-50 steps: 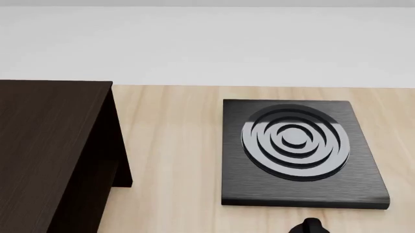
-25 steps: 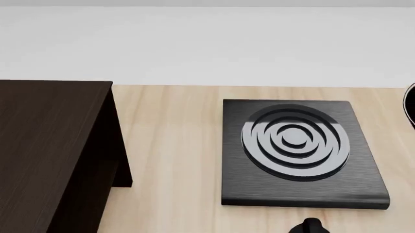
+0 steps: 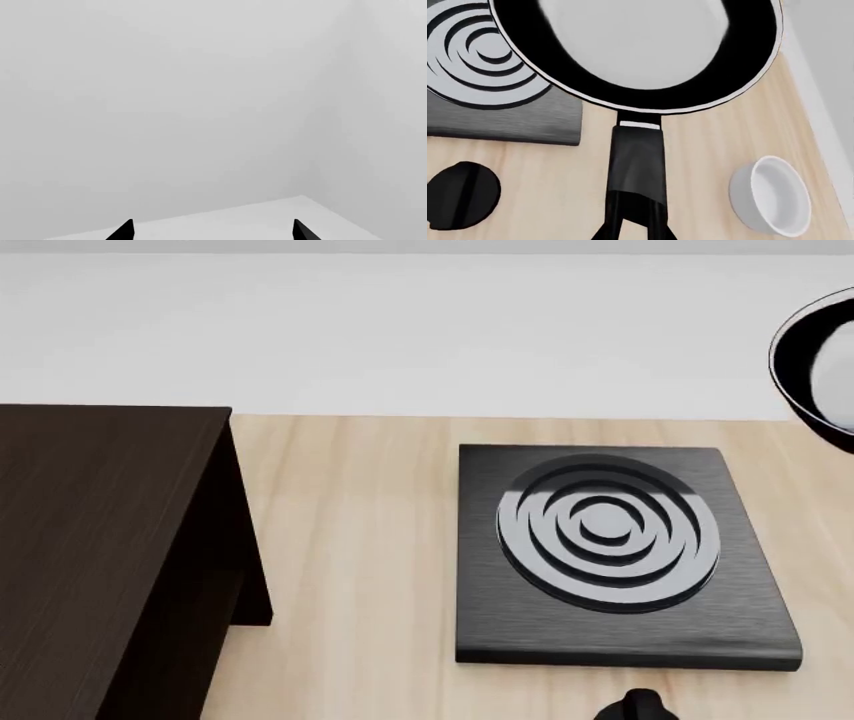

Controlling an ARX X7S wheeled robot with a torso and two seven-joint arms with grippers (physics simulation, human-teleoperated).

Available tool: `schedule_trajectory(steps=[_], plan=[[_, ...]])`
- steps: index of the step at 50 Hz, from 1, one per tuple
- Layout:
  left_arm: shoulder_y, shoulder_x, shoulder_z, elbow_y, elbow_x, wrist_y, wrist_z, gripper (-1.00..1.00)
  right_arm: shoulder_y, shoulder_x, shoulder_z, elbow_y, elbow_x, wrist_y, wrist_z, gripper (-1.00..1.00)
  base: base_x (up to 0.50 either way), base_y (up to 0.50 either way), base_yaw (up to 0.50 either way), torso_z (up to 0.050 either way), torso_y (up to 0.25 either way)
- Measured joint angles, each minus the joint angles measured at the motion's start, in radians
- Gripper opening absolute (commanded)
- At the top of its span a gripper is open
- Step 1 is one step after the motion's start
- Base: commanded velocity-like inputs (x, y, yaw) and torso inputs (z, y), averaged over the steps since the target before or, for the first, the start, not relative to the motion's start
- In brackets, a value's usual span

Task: Put the frying pan under the cabinet shelf.

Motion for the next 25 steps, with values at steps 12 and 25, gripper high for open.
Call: schedule_trajectory(steps=[12,25], plan=[[0.005,0.006,-0.001,0.002,0.012,0.003,0.007,1.00,0.128,-0.066,-0.110,0.050,-0.045,-0.023,-0.082,-1.00,0.00,0.00,0.00,0.001,0.002],[0.021,0.005,-0.039,0.012,0.011,0.002,-0.001,1.00,0.193,-0.110,-0.175,0.084,-0.074,-0.044,-0.143,-1.00,0.00,0.00,0.00,0.001,0.002]])
